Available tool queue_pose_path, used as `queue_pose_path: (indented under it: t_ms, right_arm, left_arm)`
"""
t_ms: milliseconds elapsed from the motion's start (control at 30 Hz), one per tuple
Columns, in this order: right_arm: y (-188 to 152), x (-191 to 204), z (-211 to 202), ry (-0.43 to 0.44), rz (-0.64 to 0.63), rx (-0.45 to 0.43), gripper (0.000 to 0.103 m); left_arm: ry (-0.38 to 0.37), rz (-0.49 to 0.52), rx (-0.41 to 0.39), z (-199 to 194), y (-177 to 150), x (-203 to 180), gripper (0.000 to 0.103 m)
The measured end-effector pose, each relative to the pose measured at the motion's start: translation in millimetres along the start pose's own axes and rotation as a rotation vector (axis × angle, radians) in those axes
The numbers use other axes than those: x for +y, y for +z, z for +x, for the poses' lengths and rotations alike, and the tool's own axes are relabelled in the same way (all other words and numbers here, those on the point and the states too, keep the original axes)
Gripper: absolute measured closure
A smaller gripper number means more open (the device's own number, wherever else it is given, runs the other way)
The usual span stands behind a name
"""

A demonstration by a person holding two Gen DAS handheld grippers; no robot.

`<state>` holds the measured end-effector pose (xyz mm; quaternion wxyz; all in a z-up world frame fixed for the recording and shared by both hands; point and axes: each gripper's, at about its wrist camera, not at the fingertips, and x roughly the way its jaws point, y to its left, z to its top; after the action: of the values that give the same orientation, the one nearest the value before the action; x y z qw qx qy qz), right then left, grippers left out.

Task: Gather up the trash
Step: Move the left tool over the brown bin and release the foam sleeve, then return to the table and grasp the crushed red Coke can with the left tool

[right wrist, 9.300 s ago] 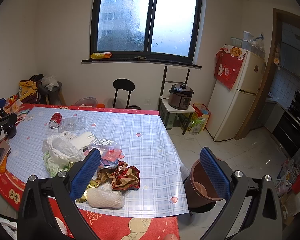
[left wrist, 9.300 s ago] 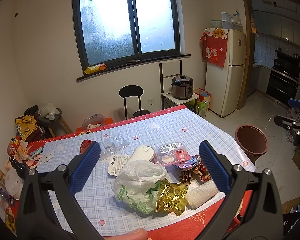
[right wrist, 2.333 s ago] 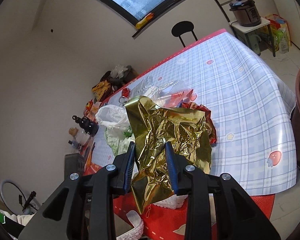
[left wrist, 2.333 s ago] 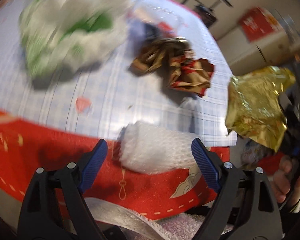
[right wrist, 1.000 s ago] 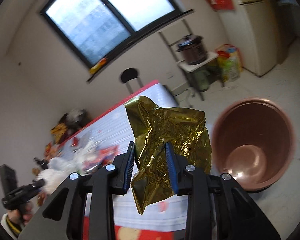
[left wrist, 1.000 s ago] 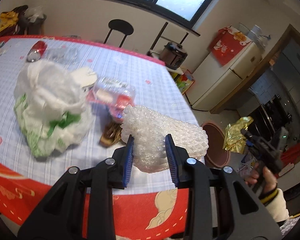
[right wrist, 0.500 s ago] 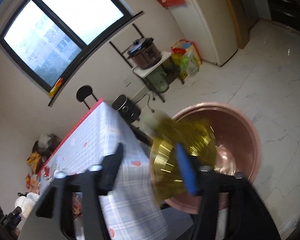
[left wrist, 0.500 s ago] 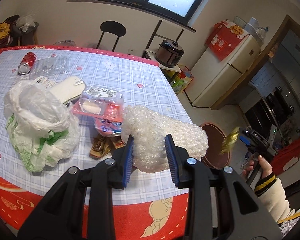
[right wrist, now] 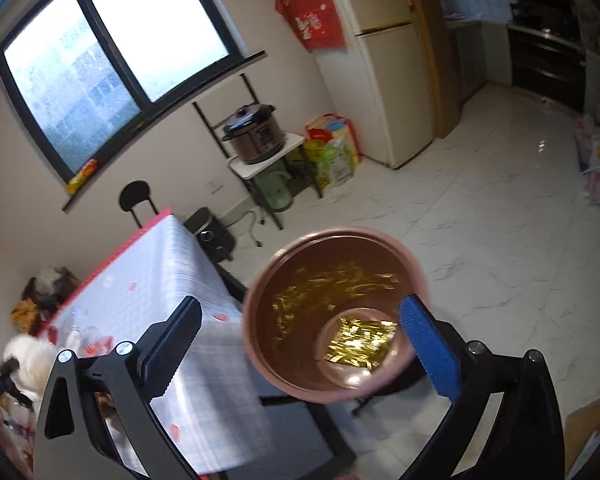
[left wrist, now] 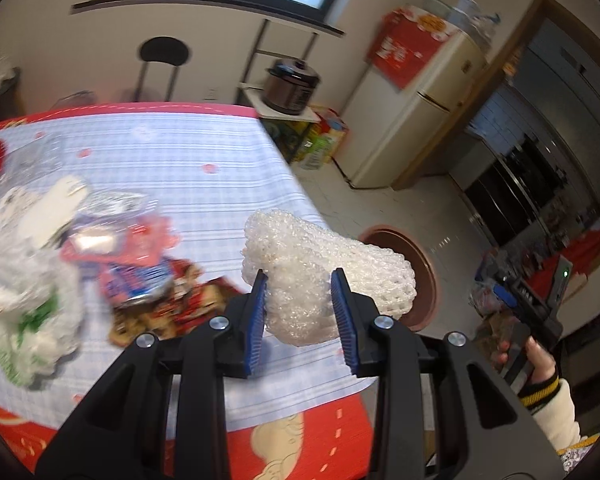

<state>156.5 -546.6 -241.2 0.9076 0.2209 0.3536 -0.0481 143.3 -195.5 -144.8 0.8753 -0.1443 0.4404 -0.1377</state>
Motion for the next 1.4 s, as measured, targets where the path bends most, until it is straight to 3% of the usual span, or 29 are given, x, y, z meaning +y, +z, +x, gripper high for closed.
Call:
queue_pose_path:
  t_ms: [200,433,500,567,633,733,767,900,1067,1267,1400]
  right_arm:
    - [-22,-29,-29,-0.032,0.031,0.016,0.005]
    - [-59,-64,-56,-0.109,0.084,0.045,0.005]
    - [-68,-69,-62,-0.110,0.102,0.046,0.005]
    - [-75,-72,-67,-0.121,0.104,0.046,0.005]
    - [-79,-72,-69,-0.144,0.096,0.053,0.005]
    - [-79,-66,-72,-0.150,0.095,0.042,0.005]
    - [-80,-65,-74,-0.146,0.094,0.033,0.005]
    - [-74,-47,-78,-0.144,0.032,-0.017,0.005]
    - [-55,-6,-68,-0.095,-0.084,-0.062,0.005]
    - [-34,81,-36,0.065,-0.241,-0.066,0.005]
    - [-35,157,-14,0.195,-0.359,-0.022,0.005]
  left_arm:
    - [-0.084,0.107,0.071,57,20,-58,0.068]
    - [-0.192,0.239,0.158,152,38,-146,0.066]
    - [-0.219,0.243,0.154,176,42,-169,0.058]
    - [-0.245,0.262,0.118,197,47,-193,0.033]
    - [-0.240,0.284,0.090,206,50,-209,0.022]
    - [-0.233,0.309,0.074,201,51,-217,0.014]
    - [-0.235,0.312,0.064,196,52,-214,0.009]
    - [-0.179,0.329,0.020,163,54,-190,0.006]
    - [0.005,0.316,-0.069,94,51,-117,0.006]
    - [0.187,0.171,-0.200,-20,25,-4,0.006]
    - [0.321,0.001,-0.286,-107,-7,75,0.006]
